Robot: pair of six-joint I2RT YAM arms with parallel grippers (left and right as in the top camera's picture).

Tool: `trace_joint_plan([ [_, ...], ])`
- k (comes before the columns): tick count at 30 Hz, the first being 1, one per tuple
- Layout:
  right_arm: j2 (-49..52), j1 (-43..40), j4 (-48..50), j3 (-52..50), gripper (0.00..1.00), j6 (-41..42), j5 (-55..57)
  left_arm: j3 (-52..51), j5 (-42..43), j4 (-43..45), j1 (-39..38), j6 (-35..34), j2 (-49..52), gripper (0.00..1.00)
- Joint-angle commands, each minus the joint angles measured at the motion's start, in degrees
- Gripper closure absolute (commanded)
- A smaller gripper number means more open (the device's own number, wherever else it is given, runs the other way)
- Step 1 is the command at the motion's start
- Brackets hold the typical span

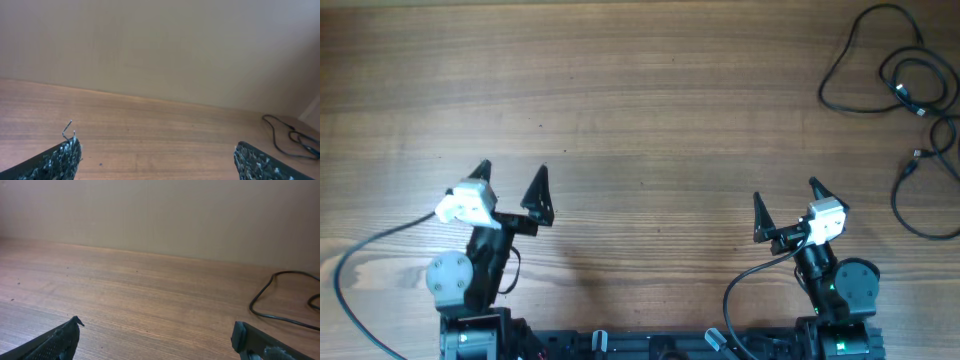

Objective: Untangle cables

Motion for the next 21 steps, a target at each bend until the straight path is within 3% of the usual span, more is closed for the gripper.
trace_joint_plan([
  [1, -0.24, -0.22, 0.17, -0.07, 0.00, 0.63, -0.46, -4.22, -0.15, 0.09, 0.22, 1.49, -6.47, 0.00],
  [6, -0.24, -0.22, 0.17, -0.07, 0.00, 0.61, -0.46, -6.67, -1.62, -2.47, -3.65, 11.82, -12.13, 0.00],
  [12, -0.24, -0.22, 0.17, -0.07, 0.00, 0.61, -0.46, -10.84, -4.28, -14.49, -3.91, 11.80, -20.79, 0.00],
  [21, -0.24, -0.22, 0.17, -0.07, 0.00, 0.61, -0.46, -10.97, -4.46, -14.03, -4.09, 11.78, -20.72, 0.00],
])
